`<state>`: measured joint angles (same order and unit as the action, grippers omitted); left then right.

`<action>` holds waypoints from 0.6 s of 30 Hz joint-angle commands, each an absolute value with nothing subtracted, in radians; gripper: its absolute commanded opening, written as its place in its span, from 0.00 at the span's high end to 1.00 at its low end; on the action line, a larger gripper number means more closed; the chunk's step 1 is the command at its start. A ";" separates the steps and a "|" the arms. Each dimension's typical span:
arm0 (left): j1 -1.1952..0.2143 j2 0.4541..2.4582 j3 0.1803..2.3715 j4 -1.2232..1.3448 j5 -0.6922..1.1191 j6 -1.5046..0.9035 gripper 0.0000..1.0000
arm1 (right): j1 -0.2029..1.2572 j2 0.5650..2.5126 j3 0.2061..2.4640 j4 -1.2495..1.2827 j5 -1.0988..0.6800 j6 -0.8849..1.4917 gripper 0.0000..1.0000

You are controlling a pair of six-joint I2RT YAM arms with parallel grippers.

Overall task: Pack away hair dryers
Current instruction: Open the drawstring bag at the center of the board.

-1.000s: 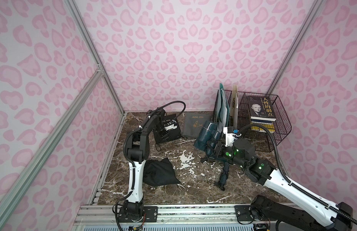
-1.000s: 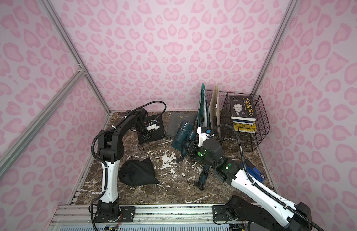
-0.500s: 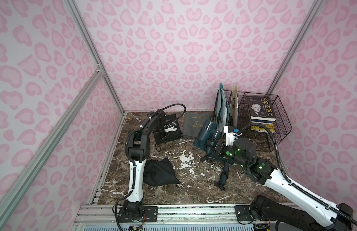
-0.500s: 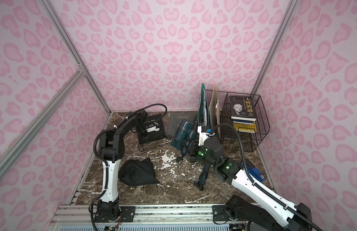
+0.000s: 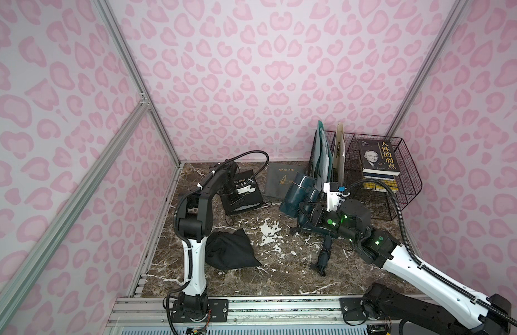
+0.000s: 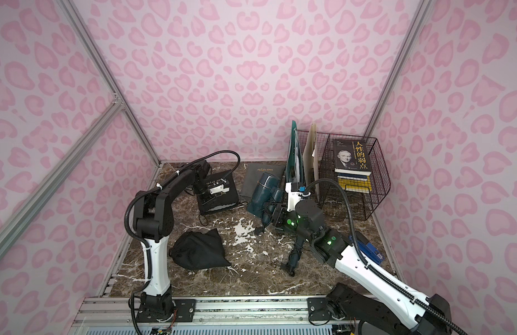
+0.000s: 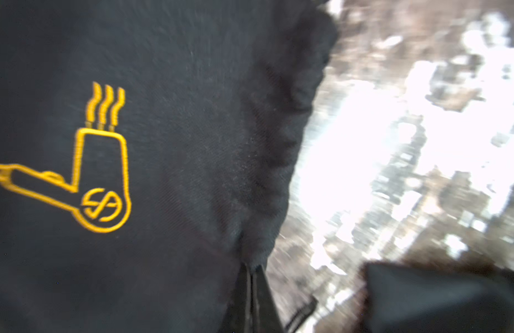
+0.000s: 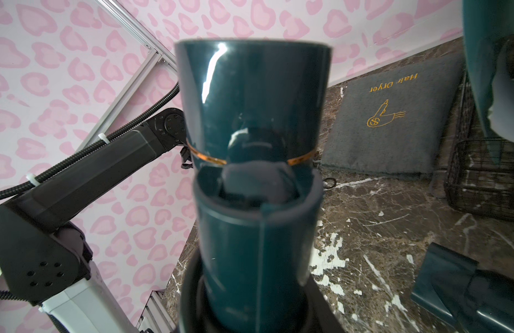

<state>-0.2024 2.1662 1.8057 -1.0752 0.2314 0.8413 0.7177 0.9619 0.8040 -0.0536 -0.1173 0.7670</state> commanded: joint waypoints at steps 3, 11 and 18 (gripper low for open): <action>-0.237 2.055 1.728 -1.093 0.269 0.813 0.98 | 0.719 0.973 0.805 0.024 -0.172 0.750 1.00; -0.301 1.925 1.721 -1.167 0.339 0.686 0.98 | 0.821 1.011 0.827 -0.051 -0.152 0.719 1.00; -0.351 1.856 1.801 -1.252 0.396 0.598 0.98 | 0.948 1.083 0.819 -0.081 -0.059 0.727 1.00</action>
